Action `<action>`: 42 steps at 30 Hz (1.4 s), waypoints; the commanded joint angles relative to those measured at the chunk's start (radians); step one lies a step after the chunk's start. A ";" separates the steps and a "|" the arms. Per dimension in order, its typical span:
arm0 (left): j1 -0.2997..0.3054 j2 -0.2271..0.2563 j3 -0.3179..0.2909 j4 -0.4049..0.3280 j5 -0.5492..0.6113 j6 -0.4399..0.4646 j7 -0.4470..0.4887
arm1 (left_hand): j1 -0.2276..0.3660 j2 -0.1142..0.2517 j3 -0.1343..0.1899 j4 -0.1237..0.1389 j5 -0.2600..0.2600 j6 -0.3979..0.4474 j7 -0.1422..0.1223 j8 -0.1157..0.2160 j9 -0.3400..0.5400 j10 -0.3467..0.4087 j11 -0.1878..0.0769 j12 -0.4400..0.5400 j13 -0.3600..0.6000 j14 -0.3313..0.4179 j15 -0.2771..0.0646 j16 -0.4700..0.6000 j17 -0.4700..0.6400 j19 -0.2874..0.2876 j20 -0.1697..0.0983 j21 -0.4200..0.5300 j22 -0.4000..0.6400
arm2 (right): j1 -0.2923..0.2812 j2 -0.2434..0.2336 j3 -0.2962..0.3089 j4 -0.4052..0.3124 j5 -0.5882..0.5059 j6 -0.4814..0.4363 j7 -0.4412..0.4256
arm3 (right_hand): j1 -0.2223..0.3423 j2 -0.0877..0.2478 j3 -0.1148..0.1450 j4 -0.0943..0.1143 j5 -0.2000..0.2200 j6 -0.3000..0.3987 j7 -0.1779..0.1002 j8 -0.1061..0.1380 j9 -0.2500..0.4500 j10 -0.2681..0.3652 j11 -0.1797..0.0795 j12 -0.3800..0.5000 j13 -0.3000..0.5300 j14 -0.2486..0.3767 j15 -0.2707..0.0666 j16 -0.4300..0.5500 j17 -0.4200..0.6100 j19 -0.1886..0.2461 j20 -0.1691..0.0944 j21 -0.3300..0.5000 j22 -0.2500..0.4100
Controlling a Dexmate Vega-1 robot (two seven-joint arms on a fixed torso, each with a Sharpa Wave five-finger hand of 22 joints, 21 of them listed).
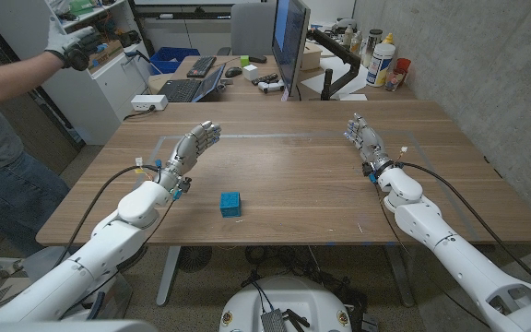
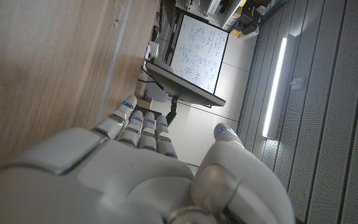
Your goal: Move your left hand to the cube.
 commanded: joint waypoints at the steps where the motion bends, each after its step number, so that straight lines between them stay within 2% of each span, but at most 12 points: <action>1: 0.031 0.050 -0.013 -0.040 0.059 -0.001 0.039 | 0.029 -0.001 0.007 -0.009 0.008 -0.009 -0.015 -0.004 0.004 -0.021 0.005 -0.006 0.001 -0.013 0.007 -0.002 0.002 -0.005 0.005 -0.003 0.005 | -0.012 -0.005 0.001 -0.013 0.001 -0.002 -0.016 | 0.001 0.010 -0.001 0.001 0.005 0.004 -0.006 0.003 0.003 -0.002 0.002 -0.002 0.004 0.008 -0.001 0.004 0.004 0.002 -0.003 -0.004 0.006; 10: 0.070 0.095 -0.028 -0.093 0.106 -0.002 0.075 | 0.046 0.002 0.013 -0.014 0.008 -0.009 -0.019 -0.002 0.004 -0.033 0.004 -0.007 0.001 -0.021 0.010 -0.003 0.002 -0.013 0.011 -0.005 0.005 | -0.011 -0.008 -0.001 -0.020 0.000 -0.002 -0.020 | 0.002 0.010 -0.003 -0.001 0.006 0.007 0.005 0.004 0.003 0.000 0.005 -0.002 0.004 0.010 0.000 0.003 0.004 0.002 -0.004 -0.004 0.006; 22: 0.115 0.150 -0.052 -0.169 0.171 0.025 0.134 | 0.067 0.005 0.019 -0.018 0.008 -0.004 -0.017 0.002 0.004 -0.037 0.010 -0.005 0.002 -0.025 0.013 -0.002 0.002 -0.017 0.014 -0.004 0.005 | -0.021 -0.015 -0.002 -0.038 0.001 -0.001 -0.029 | 0.001 0.012 -0.005 -0.002 0.007 0.007 0.005 0.004 0.003 0.001 0.007 -0.002 0.004 0.011 0.001 0.003 0.004 0.002 -0.005 -0.004 0.006; 25: 0.135 0.167 -0.061 -0.214 0.229 0.073 0.194 | 0.072 0.005 0.021 -0.019 0.007 -0.003 -0.017 0.002 0.004 -0.035 0.009 -0.004 0.002 -0.024 0.014 -0.001 0.002 -0.016 0.013 -0.003 0.005 | -0.032 -0.028 0.000 -0.056 -0.001 -0.006 -0.036 | 0.001 0.012 -0.006 -0.002 0.007 0.007 0.003 0.003 0.003 0.001 0.007 -0.002 0.004 0.012 0.002 0.003 0.004 0.002 -0.004 -0.004 0.006; 34: 0.155 0.185 -0.067 -0.253 0.231 0.098 0.209 | 0.085 0.006 0.025 -0.021 0.006 -0.001 -0.016 0.004 0.005 -0.029 0.009 0.000 0.002 -0.021 0.013 0.001 0.002 -0.015 0.010 -0.002 0.005 | -0.055 -0.050 0.010 -0.086 0.010 -0.011 -0.048 | 0.001 0.014 -0.008 -0.003 0.008 0.007 0.003 0.003 0.004 0.001 0.007 -0.002 0.004 0.012 0.003 0.003 0.004 0.002 -0.005 -0.004 0.006; 42: 0.192 0.207 -0.079 -0.343 0.264 0.155 0.254 | 0.096 0.007 0.028 -0.021 0.005 0.003 -0.013 0.005 0.005 -0.026 0.005 0.002 0.002 -0.017 0.012 0.003 0.003 -0.013 0.008 0.000 0.006 | -0.052 -0.083 0.020 -0.088 0.022 -0.010 -0.016 | 0.001 0.015 -0.010 -0.004 0.008 0.007 0.001 0.003 0.004 0.001 0.006 -0.002 0.004 0.012 0.004 0.002 0.004 0.002 -0.004 -0.004 0.006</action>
